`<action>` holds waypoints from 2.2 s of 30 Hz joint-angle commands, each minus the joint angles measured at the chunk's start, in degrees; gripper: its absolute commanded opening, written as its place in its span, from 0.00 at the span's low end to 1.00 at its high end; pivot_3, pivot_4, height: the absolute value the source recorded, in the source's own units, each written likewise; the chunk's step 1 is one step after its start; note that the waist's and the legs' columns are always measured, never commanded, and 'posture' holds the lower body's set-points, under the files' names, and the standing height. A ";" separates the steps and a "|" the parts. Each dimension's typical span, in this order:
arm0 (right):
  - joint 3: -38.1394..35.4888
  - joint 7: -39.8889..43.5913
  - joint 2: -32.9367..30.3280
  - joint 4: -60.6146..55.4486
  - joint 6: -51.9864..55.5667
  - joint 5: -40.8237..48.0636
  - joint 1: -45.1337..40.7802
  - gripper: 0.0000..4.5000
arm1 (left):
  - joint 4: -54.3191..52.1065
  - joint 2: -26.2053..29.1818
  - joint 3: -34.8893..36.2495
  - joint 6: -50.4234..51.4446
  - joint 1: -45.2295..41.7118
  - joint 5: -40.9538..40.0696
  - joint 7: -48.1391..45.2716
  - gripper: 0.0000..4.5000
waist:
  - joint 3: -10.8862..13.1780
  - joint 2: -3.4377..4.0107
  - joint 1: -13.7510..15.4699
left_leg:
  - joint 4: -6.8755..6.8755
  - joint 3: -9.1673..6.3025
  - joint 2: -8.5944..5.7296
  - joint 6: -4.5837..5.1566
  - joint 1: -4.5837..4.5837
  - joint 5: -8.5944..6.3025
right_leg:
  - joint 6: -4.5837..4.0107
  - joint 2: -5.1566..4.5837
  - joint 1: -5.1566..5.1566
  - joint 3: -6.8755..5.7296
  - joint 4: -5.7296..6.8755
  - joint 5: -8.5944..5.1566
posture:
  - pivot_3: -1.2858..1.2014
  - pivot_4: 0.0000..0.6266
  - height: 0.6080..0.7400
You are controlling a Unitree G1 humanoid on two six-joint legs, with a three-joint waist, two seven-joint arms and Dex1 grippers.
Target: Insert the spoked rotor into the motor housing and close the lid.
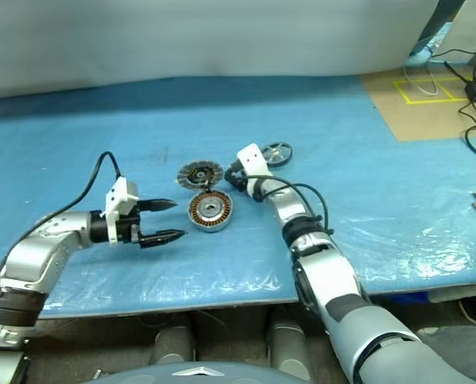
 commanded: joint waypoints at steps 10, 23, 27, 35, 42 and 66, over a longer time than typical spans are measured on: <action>0.59 -8.89 5.62 8.12 -3.81 -5.07 -5.16 0.95 | -0.31 4.60 0.71 2.09 -4.30 -1.00 -3.49 1.00 | 0.00 0.00 0.06 | 0.19 0.00 0.04 0.00 0.00 0.00 | -0.01 -0.03 0.00 -0.02 0.11 0.00 | 0.52 0.24 1.00; 0.56 -10.83 4.39 8.91 0.63 -6.92 -3.39 0.95 | -1.39 3.16 0.31 1.92 -3.17 -0.83 -2.93 1.00 | 0.00 0.00 0.18 | 0.23 -0.01 0.03 -0.01 -0.01 0.00 | -0.01 -0.04 0.03 -0.01 0.15 0.00 | 0.52 0.24 1.00; -1.44 -11.83 4.34 9.22 3.63 -5.52 -2.91 0.95 | -1.17 2.27 -0.31 1.96 -3.80 -0.62 -2.55 1.00 | 0.00 0.00 0.19 | 0.24 0.00 0.02 -0.01 0.00 -0.01 | 0.00 -0.05 0.13 -0.01 0.15 0.00 | 0.52 0.24 1.00; -4.53 -11.68 4.55 8.64 5.19 -3.54 -3.12 0.75 | -0.78 2.36 -0.51 1.97 -4.48 -0.52 -2.79 1.00 | 0.00 0.00 0.37 | 0.30 0.00 0.01 -0.01 0.05 -0.01 | -0.01 -0.09 0.23 -0.01 0.18 0.00 | 0.52 0.24 1.00; -2.83 -10.90 4.58 8.38 5.15 -5.32 -2.69 0.23 | -1.24 2.07 -0.80 2.03 -4.17 -0.53 -2.63 1.00 | 0.00 0.00 0.29 | 0.27 0.00 0.02 -0.01 0.03 -0.01 | -0.01 -0.08 0.22 -0.02 0.15 0.00 | 0.52 0.24 1.00; -1.32 -0.27 -2.18 -27.48 9.94 -2.34 14.18 0.16 | 0.56 -0.41 -1.90 0.66 -4.32 -0.26 -2.61 1.00 | 0.01 -0.01 0.38 | 0.17 -0.01 0.02 -0.01 -0.04 -0.01 | 0.01 -0.07 0.09 -0.05 0.03 0.00 | 0.52 0.24 1.00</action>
